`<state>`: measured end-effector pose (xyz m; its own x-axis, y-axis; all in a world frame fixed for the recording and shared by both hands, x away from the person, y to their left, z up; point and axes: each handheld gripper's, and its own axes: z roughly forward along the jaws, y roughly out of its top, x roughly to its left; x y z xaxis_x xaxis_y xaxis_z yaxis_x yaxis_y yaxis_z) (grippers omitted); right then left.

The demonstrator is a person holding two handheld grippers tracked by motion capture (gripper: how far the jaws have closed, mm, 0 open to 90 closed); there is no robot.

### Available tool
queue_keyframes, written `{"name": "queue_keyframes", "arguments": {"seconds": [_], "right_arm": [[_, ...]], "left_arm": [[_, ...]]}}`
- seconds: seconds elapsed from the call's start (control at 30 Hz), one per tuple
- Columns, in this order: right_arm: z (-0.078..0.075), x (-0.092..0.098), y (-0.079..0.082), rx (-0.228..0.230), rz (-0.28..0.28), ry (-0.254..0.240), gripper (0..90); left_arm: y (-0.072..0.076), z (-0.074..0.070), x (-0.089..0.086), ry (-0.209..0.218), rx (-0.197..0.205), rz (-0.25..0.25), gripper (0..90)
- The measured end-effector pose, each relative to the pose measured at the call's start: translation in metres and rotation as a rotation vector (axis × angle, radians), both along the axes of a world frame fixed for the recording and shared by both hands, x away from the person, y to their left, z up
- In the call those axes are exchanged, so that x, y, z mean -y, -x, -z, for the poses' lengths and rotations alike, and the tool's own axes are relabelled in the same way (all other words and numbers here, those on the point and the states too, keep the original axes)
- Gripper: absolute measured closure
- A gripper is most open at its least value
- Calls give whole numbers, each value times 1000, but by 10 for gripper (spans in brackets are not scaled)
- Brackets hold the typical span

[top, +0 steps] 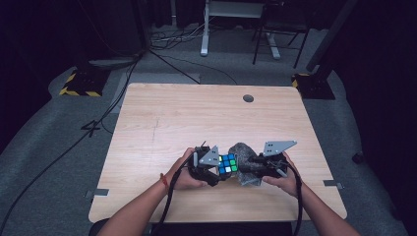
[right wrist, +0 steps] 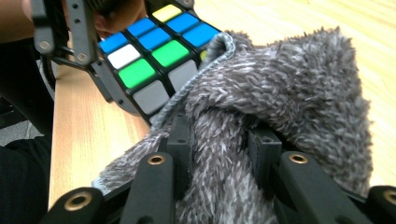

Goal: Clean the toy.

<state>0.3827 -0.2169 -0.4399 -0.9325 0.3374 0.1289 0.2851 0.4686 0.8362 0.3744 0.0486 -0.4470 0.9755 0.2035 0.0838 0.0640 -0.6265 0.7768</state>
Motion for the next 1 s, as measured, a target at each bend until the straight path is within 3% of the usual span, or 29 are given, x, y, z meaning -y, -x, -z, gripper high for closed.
{"name": "queue_keyframes", "arguments": {"seconds": [0.3,0.4,0.47,0.53,0.83,0.97,1.0], "right_arm": [[-4,0,3,5,-17,-50,688],[-5,-1,4,9,-33,-84,688],[-7,-3,5,12,-43,-93,688],[-10,-6,7,33,-48,-77,689],[-17,-14,10,39,-70,-112,690],[-19,-19,14,62,-69,-98,690],[-20,-19,14,76,-48,-83,691]], "left_arm": [[-2,2,-1,-1,-4,3,338],[-2,3,2,-17,3,-2,329],[0,6,6,-51,23,3,331],[0,6,6,-51,21,1,333],[-1,10,12,-81,28,-3,332],[-1,11,13,-82,28,-6,334],[-2,11,11,-74,28,-9,335]]}}
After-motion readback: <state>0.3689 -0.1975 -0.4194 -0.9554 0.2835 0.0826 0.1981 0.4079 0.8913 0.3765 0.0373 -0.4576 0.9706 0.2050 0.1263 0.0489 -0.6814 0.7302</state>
